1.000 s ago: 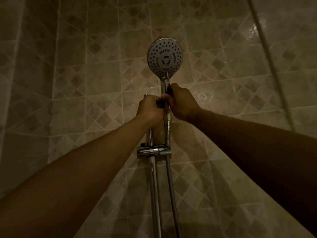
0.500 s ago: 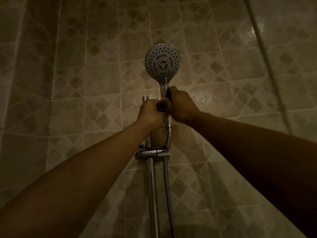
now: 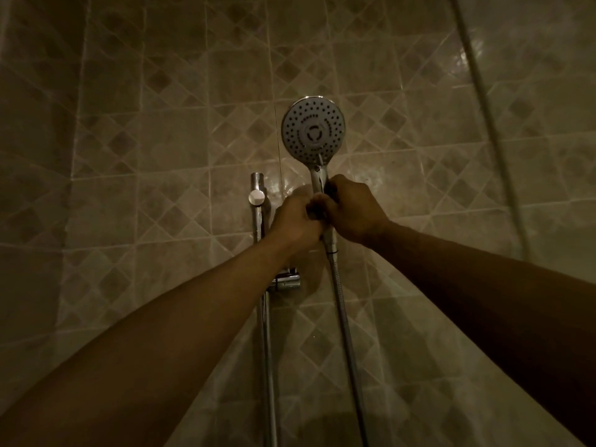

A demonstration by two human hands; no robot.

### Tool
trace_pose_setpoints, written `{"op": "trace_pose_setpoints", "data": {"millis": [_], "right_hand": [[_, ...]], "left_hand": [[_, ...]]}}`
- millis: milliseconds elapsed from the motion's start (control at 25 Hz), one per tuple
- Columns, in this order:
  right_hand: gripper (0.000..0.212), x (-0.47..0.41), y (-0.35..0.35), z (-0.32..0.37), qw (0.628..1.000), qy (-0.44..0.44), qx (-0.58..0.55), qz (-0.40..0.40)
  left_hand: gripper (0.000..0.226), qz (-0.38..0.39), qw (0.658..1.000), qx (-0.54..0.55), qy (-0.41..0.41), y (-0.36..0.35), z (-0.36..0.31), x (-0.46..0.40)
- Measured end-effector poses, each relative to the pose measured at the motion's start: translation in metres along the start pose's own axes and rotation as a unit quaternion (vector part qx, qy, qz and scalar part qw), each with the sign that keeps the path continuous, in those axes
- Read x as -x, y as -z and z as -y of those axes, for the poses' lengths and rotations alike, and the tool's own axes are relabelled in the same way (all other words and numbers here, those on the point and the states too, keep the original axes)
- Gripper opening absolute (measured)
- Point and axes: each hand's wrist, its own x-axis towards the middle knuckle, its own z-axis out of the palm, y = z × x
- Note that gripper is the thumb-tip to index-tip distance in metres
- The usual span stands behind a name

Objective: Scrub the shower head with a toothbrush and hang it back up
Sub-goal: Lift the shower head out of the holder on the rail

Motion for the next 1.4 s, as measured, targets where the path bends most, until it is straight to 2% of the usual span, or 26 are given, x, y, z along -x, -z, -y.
{"op": "trace_pose_setpoints", "data": {"millis": [80,200,360,440,600,760,840,1040,1120,1280,1320,1400], "right_hand": [[0.022,0.01,0.002,0.002,1.0,-0.017,-0.002,0.0],[0.023,0.034,0.0,0.012,0.999,-0.033,-0.031,0.018],[0.016,0.073,-0.013,0.03,0.989,-0.053,-0.133,0.038],[0.015,0.094,-0.022,0.039,0.98,-0.066,-0.178,0.054],[0.013,0.139,-0.038,0.065,0.964,-0.077,-0.239,0.088],[0.02,0.179,-0.039,0.094,0.956,-0.085,-0.252,0.119],[0.021,0.2,-0.036,0.11,0.949,-0.094,-0.269,0.133],[0.02,0.251,-0.032,0.141,0.938,-0.149,-0.271,0.158],[0.022,0.272,-0.027,0.154,0.921,-0.169,-0.302,0.177],[0.017,0.318,-0.02,0.17,0.909,-0.175,-0.324,0.197],[0.019,0.331,-0.022,0.169,0.899,-0.195,-0.336,0.204],[0.034,0.362,-0.028,0.16,0.855,-0.252,-0.39,0.23]], "left_hand": [[0.016,-0.003,1.0,0.015,0.028,0.002,-0.003,0.012],[0.01,0.011,0.991,0.104,0.083,0.008,-0.002,0.043],[0.003,0.017,0.967,0.19,0.167,0.01,0.01,0.09],[0.008,0.015,0.953,0.222,0.205,0.006,0.02,0.111],[0.023,0.024,0.932,0.302,0.198,0.014,0.035,0.158],[0.022,0.064,0.907,0.35,0.225,0.026,0.028,0.212],[0.022,0.069,0.906,0.352,0.222,0.03,0.022,0.233],[0.023,0.077,0.887,0.377,0.254,0.035,0.017,0.292],[0.025,0.094,0.88,0.39,0.254,0.036,0.021,0.317],[0.044,0.103,0.854,0.414,0.297,0.03,0.025,0.368],[0.043,0.1,0.847,0.422,0.307,0.027,0.026,0.38],[0.039,0.092,0.837,0.44,0.313,0.025,0.027,0.4]]}}
